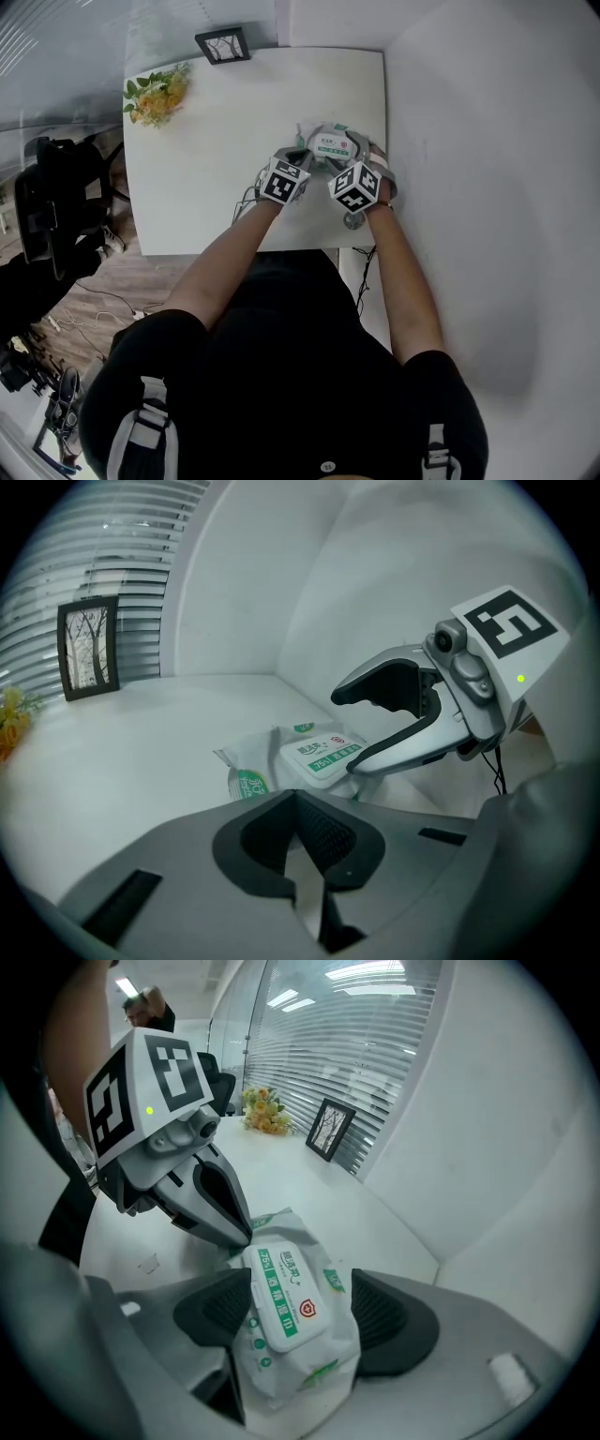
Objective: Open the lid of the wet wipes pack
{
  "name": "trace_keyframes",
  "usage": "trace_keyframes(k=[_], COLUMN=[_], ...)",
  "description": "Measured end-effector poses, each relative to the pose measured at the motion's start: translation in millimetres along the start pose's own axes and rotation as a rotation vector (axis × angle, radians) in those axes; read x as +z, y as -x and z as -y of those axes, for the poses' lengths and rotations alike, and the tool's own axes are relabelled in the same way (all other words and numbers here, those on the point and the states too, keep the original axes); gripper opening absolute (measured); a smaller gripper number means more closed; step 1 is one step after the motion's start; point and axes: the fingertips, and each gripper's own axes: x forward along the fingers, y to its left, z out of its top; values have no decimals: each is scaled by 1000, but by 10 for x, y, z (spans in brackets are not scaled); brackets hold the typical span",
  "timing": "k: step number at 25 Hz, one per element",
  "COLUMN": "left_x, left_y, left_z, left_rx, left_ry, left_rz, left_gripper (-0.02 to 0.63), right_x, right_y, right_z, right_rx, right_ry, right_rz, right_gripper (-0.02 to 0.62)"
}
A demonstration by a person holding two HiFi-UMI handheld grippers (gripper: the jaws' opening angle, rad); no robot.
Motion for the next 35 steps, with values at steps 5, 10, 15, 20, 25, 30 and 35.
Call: trace_keyframes(k=[5, 10, 15, 20, 25, 30, 35], left_x=[2, 1, 3, 23, 61, 250, 516], left_y=[1, 20, 19, 27, 136, 359, 731], left_z=[-1, 0, -11, -26, 0, 19, 85], left_rx=[-2, -1, -10, -13, -13, -20, -39], left_ry=[15, 21, 79, 102, 114, 102, 50], left_rz=[-8, -6, -6, 13, 38, 107, 223], left_gripper=[0, 0, 0, 0, 0, 0, 0], right_x=[125, 237, 210, 135, 62, 84, 237], right_y=[89, 130, 10, -159, -268, -261, -11], right_z=[126, 429, 658, 782, 799, 818, 818], right_rx=[-63, -127, -150, -152, -135, -132, -154], right_ry=[-13, -42, -54, -86, -108, -131, -180], right_rz=[61, 81, 50, 13, -2, 5, 66], right_gripper=[336, 291, 291, 291, 291, 291, 291])
